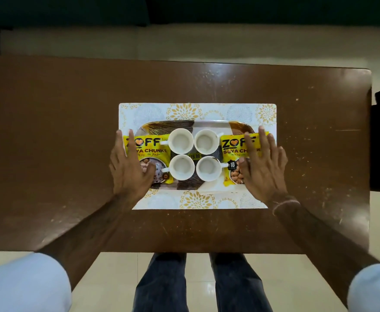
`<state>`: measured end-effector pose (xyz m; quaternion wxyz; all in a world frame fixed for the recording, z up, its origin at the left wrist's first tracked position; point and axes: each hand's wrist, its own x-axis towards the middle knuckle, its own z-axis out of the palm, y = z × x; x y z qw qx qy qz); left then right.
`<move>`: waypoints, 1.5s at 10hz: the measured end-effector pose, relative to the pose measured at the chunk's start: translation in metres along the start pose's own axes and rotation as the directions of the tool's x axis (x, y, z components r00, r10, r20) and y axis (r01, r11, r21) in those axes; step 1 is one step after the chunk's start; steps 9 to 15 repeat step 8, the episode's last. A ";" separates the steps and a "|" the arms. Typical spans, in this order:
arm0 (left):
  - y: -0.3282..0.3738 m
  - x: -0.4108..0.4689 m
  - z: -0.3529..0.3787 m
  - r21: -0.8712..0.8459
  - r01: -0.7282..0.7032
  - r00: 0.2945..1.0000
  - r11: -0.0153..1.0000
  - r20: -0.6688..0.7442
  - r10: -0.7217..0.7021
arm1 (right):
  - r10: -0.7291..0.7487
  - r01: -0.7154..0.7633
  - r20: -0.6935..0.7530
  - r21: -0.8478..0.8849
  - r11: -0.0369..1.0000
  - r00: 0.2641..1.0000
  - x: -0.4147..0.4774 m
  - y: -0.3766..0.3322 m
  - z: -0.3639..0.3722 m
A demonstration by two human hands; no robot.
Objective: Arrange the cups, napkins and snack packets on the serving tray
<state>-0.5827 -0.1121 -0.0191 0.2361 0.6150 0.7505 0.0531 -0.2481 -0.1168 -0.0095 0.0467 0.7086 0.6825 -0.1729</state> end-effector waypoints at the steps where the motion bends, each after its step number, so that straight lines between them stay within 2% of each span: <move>1: -0.008 0.003 0.005 0.159 -0.152 0.985 0.976 0.110 0.135 | -0.029 0.033 0.057 -0.059 0.998 0.998 0.000 -0.003 0.011; 3: -0.014 0.016 0.008 0.194 -0.194 0.971 0.962 0.175 0.161 | 0.026 -0.017 0.110 -0.082 0.996 0.994 0.001 -0.002 0.016; 5: -0.009 0.017 -0.007 0.181 -0.124 0.974 0.976 0.210 0.084 | 0.025 -0.023 0.160 -0.015 1.000 0.987 -0.002 -0.002 -0.003; 7: 0.014 0.015 -0.052 0.176 -0.085 0.966 0.981 0.255 0.038 | -0.029 0.028 0.217 0.005 1.000 0.976 -0.003 -0.013 -0.051; 8: 0.039 0.014 -0.078 0.100 -0.102 0.969 0.990 0.237 0.076 | -0.088 0.081 0.206 0.045 0.996 0.975 -0.002 -0.026 -0.080; 15: 0.039 0.014 -0.078 0.100 -0.102 0.969 0.990 0.237 0.076 | -0.088 0.081 0.206 0.045 0.996 0.975 -0.002 -0.026 -0.080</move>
